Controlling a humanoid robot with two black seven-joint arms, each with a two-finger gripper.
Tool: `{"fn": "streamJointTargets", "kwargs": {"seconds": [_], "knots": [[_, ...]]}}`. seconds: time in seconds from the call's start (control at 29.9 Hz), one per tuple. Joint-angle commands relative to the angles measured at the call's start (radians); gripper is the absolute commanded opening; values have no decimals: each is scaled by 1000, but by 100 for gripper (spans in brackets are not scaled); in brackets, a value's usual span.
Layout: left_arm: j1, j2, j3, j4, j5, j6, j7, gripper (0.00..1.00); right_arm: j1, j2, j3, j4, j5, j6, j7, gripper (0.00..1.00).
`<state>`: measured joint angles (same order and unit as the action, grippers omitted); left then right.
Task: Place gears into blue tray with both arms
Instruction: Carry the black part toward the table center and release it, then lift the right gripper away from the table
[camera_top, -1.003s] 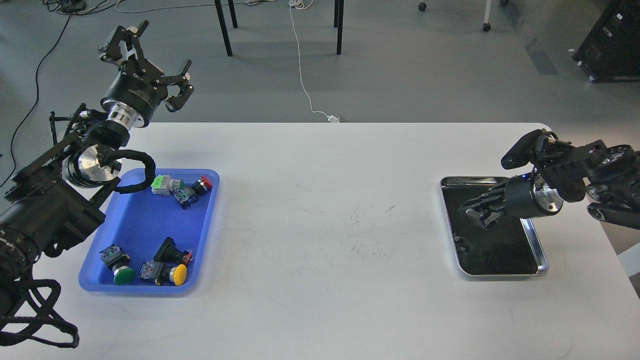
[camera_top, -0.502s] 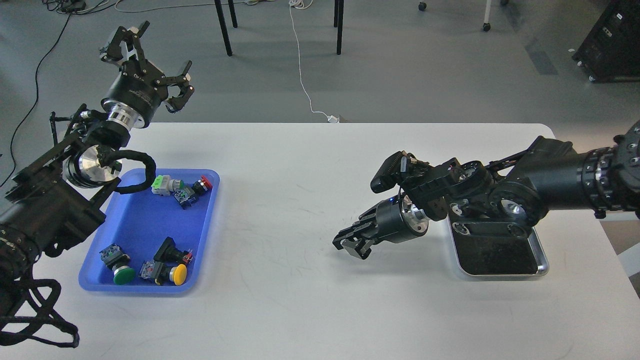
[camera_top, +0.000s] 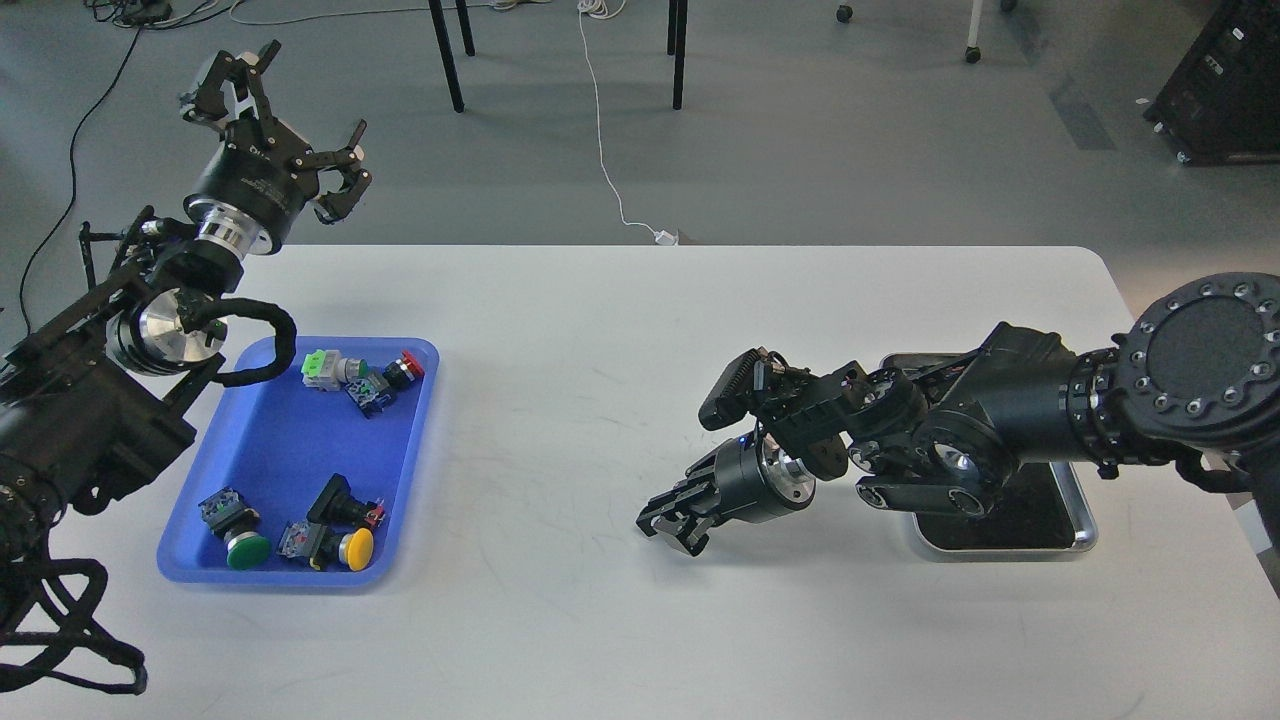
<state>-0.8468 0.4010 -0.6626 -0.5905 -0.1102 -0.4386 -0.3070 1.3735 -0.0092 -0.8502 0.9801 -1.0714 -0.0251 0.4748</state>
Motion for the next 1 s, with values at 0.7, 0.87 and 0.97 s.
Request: {"fn": "streamJointTargets", "kwargs": {"seconds": [0.7, 0.87, 0.97], "knots": [[-9, 134, 138, -170, 18, 4, 8, 98, -82, -487, 617, 26, 224, 14, -2, 94], [-14, 211, 147, -299, 304, -5, 0, 98, -181, -610, 876, 31, 396, 66, -4, 95], [-14, 258, 146, -414, 551, -6, -1, 98, -246, -667, 1011, 31, 534, 147, -8, 95]]}}
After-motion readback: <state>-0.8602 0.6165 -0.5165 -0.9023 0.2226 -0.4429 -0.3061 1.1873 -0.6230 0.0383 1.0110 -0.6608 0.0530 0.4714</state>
